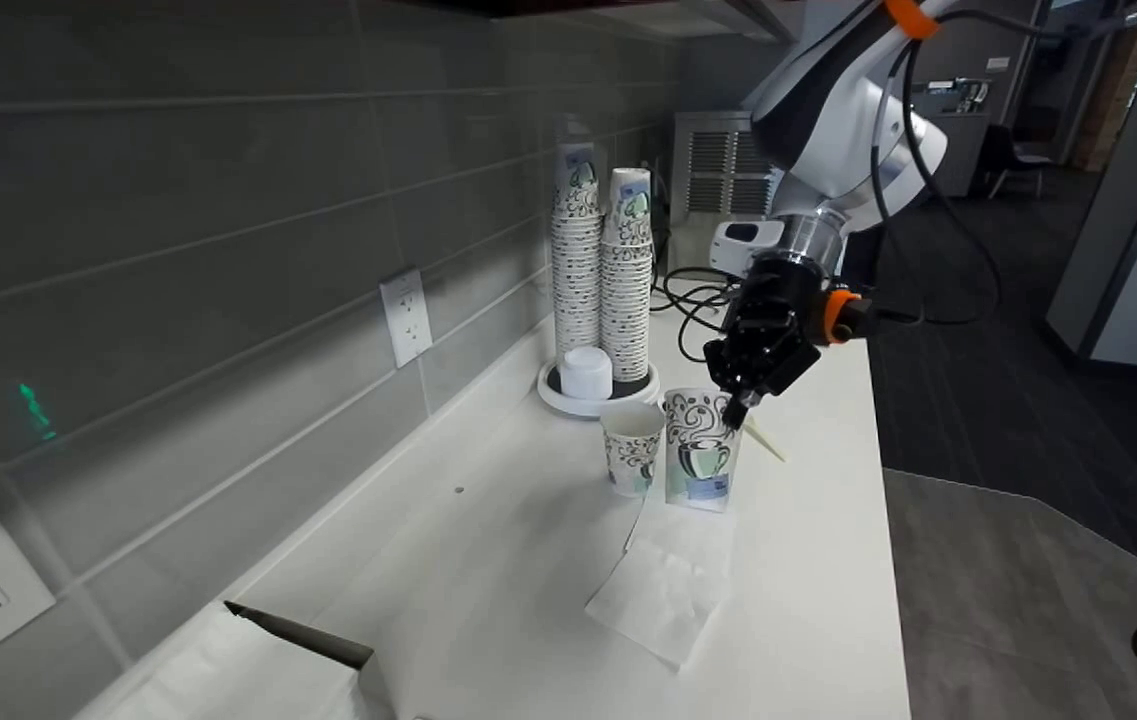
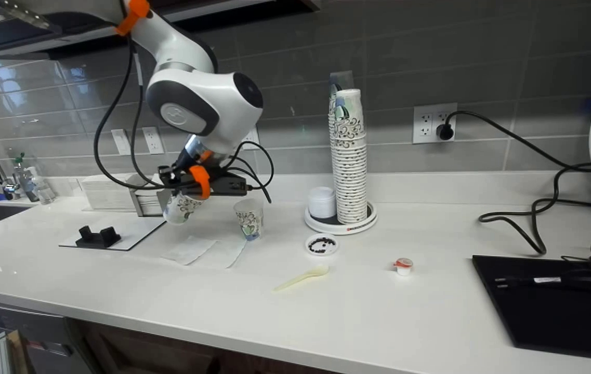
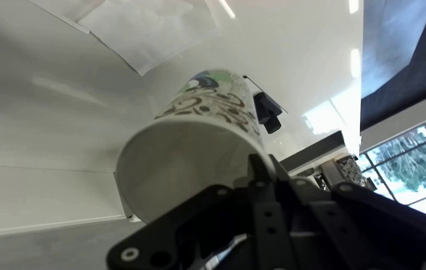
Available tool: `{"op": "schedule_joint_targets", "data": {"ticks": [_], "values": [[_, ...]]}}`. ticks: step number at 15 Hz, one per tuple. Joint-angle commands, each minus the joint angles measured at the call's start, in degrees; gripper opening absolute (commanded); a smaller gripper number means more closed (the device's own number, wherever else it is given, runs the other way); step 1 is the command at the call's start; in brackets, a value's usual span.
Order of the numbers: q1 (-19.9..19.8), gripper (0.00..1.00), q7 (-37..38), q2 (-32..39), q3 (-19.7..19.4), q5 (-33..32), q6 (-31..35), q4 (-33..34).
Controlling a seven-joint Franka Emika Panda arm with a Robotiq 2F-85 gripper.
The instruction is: Pour the contents from the right cup onto the paper towel
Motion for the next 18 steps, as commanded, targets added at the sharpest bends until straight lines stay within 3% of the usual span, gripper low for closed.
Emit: {"op": "schedule_joint_targets", "data": {"ticks": [1, 7, 8, 9, 18], "values": [[-2.83, 0.01, 4.29, 7.84, 1.17, 4.24, -6.82, 7.20], [-5.54, 0.01, 11.79, 15.88, 1.79, 9.88, -13.75, 12.09], [-6.21, 0.01, 12.03, 17.13, 1.78, 10.71, -15.30, 12.71], [-4.93, 0.04, 9.86, 14.18, 1.59, 8.12, -11.99, 10.11], [-6.81, 0.01, 10.61, 20.92, 2.50, 11.39, -16.46, 12.74]]}}
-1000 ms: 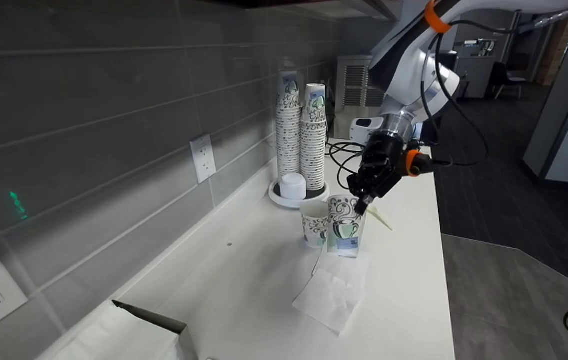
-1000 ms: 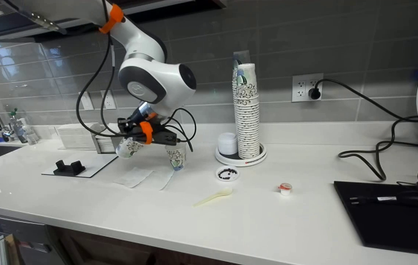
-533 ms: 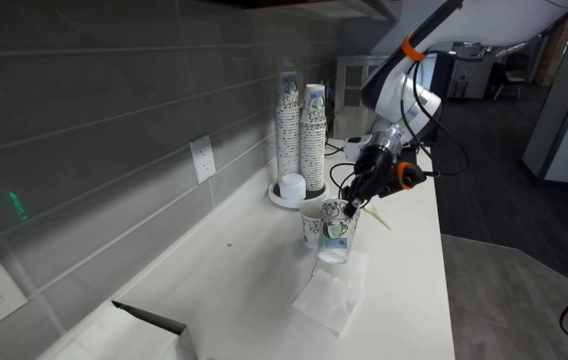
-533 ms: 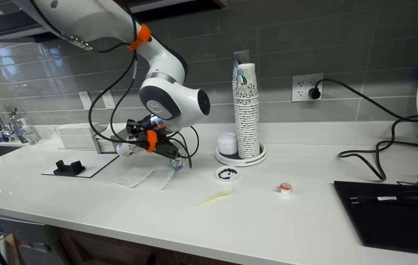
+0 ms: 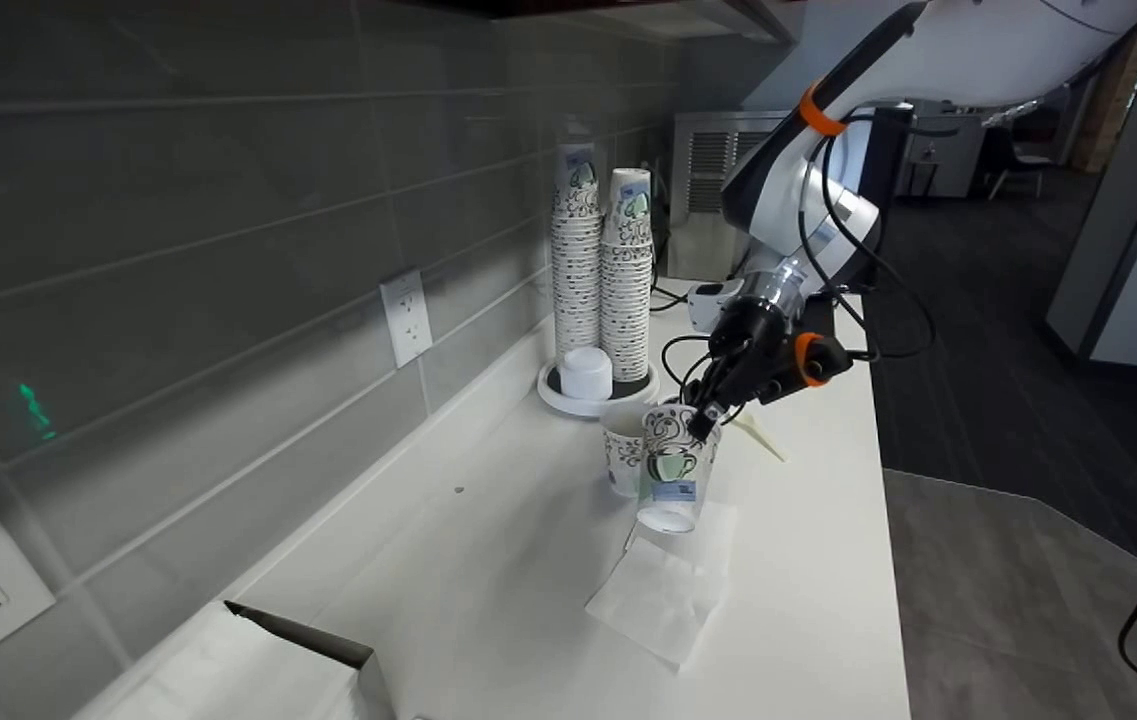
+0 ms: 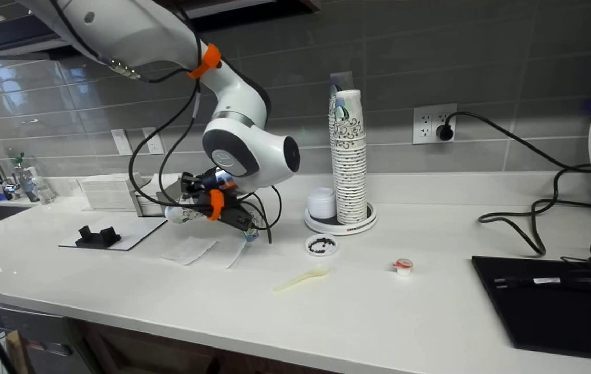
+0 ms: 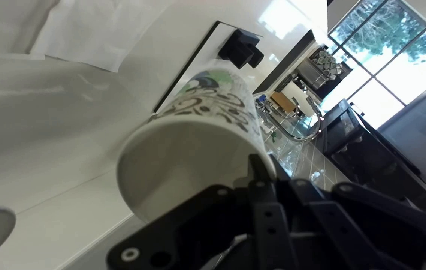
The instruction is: Pour the contents from the right cup onto the paper towel
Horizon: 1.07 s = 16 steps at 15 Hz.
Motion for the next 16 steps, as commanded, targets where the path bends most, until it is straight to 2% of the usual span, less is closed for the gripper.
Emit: {"op": "schedule_joint_targets", "data": {"ticks": [1, 9, 16], "values": [[-1.38, 0.01, 0.04, 4.61, 1.19, 2.19, -3.06, 1.55], [-2.32, 0.01, 0.09, 12.79, 2.09, 6.84, -6.98, 4.07], [-2.64, 0.01, 1.01, 15.47, 2.48, 13.35, -12.42, 5.36]]}}
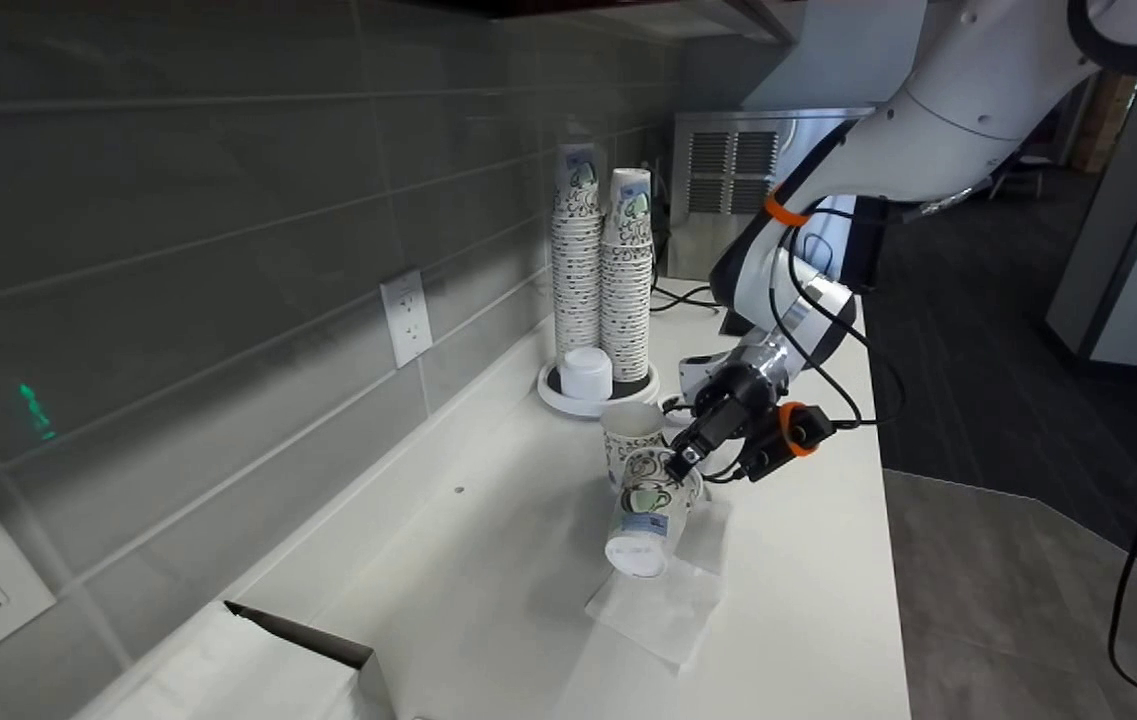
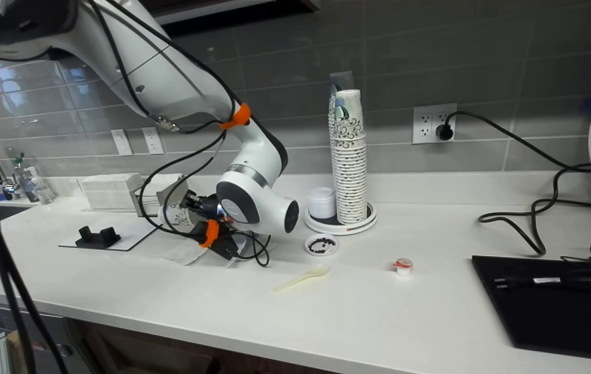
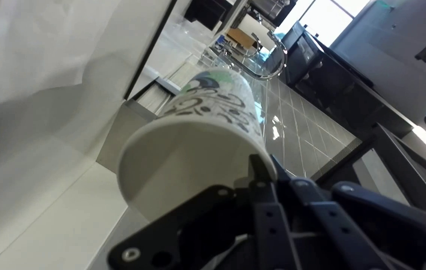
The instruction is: Pour the contents from the right cup onto the paper towel
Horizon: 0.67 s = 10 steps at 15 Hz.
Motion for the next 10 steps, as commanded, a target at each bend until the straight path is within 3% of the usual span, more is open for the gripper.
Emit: {"op": "schedule_joint_targets", "data": {"ticks": [1, 10], "values": [[-1.18, 0.01, 1.52, 2.59, 0.68, 3.40, -4.83, 1.86], [-1.58, 0.01, 3.75, 3.19, -0.62, 7.48, -10.16, -0.26]]}}
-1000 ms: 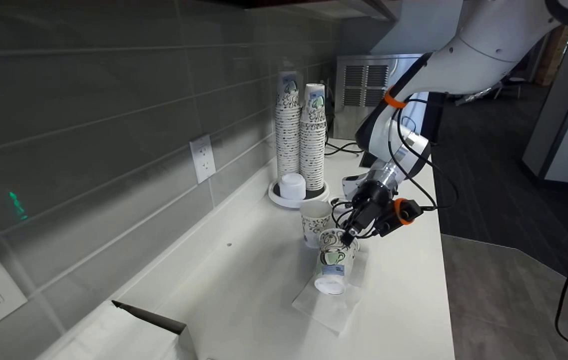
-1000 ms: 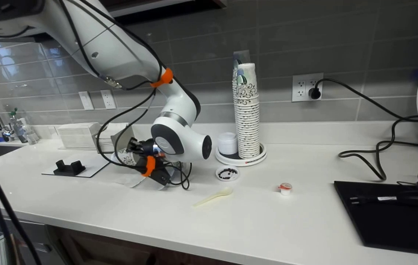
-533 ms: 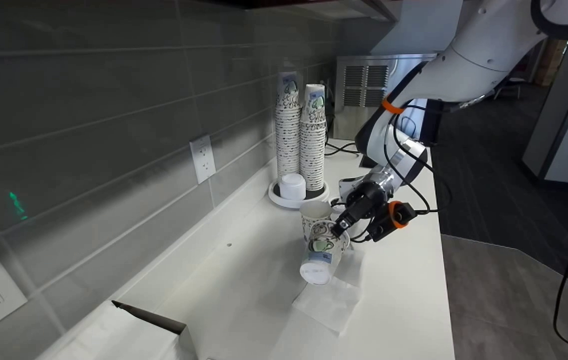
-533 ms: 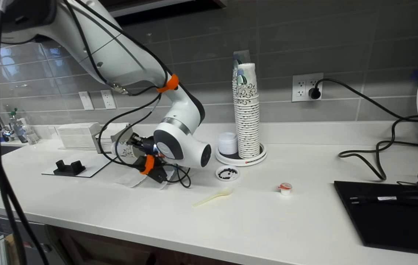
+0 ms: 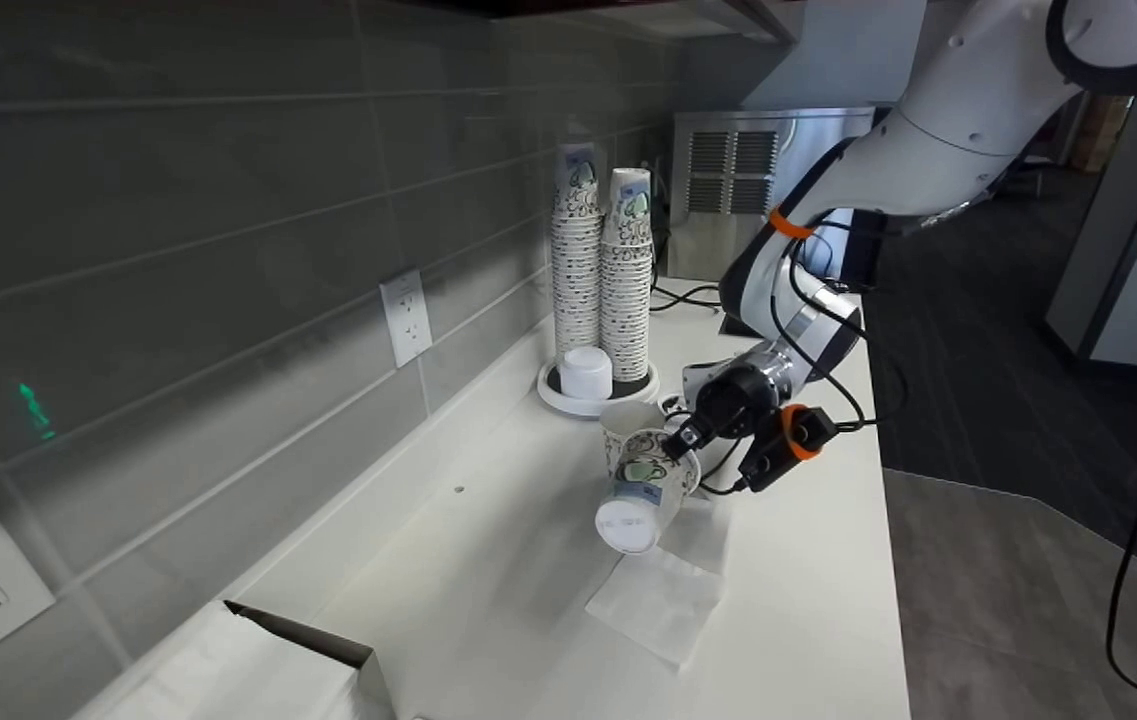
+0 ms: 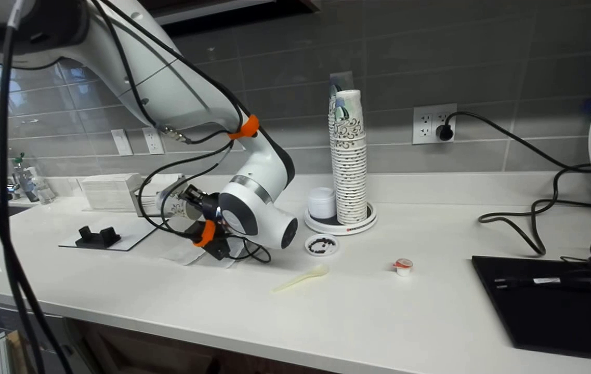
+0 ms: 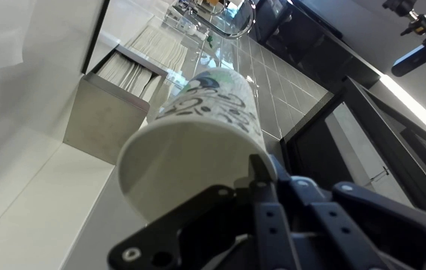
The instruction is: Pour the contents from the right cup onto the paper towel
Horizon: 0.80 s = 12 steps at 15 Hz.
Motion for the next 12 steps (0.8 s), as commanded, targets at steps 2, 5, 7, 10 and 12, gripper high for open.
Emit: {"op": "schedule_joint_targets", "data": {"ticks": [2, 5, 7, 10, 12], "values": [[-0.93, 0.01, 1.43, 1.33, -0.23, 2.58, -4.63, -0.32], [-1.15, 0.01, 1.30, 2.27, -0.42, 2.89, -6.98, 0.02], [-1.21, 0.01, 1.43, 2.94, -0.63, 3.24, -8.13, 0.23], [-1.22, 0.01, 1.50, 3.79, -0.98, 3.77, -9.29, 0.49], [-1.16, 0.01, 1.45, 3.92, -1.16, 4.05, -9.51, 0.41]]}}
